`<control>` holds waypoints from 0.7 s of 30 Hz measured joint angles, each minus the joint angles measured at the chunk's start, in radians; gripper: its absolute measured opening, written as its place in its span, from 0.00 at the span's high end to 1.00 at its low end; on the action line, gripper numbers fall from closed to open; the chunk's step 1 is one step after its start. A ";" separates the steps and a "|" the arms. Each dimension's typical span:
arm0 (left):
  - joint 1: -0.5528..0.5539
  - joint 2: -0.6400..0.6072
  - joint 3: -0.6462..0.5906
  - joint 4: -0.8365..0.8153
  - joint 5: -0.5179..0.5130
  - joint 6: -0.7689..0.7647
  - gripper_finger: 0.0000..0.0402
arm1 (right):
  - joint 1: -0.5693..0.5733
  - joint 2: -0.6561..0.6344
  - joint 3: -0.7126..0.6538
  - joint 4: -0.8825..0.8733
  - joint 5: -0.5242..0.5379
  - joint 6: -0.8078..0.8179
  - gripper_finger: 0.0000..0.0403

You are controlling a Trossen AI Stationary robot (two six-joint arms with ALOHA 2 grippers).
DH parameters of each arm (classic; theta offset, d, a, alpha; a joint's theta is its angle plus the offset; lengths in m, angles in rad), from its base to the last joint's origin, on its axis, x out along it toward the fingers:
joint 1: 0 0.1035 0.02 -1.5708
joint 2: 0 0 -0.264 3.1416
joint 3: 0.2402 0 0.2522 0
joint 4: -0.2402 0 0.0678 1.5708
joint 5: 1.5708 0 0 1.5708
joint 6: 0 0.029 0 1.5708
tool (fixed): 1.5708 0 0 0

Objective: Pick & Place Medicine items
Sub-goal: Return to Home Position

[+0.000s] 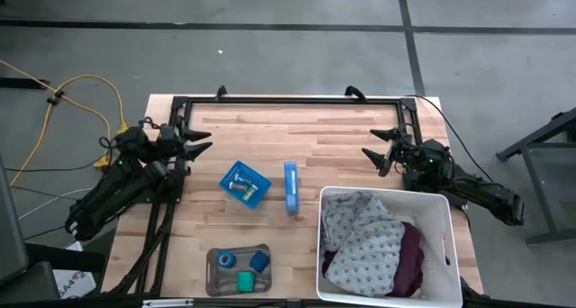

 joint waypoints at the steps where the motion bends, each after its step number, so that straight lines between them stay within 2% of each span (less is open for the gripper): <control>1: 0.000 0.000 -0.012 0.006 -0.009 0.004 0.66 | 0.000 0.000 0.000 0.000 0.000 0.000 0.08; 12: 0.000 0.000 -0.118 0.056 -0.176 -0.006 0.66 | 0.000 0.000 0.000 0.000 0.000 0.000 0.08; 16: 0.000 0.000 -0.163 0.084 -0.200 -0.006 0.66 | 0.000 0.000 0.000 0.000 0.000 0.000 0.08; 21: 0.000 0.000 -0.243 0.228 -0.201 0.008 0.66 | 0.000 0.000 0.000 0.000 0.000 0.000 0.08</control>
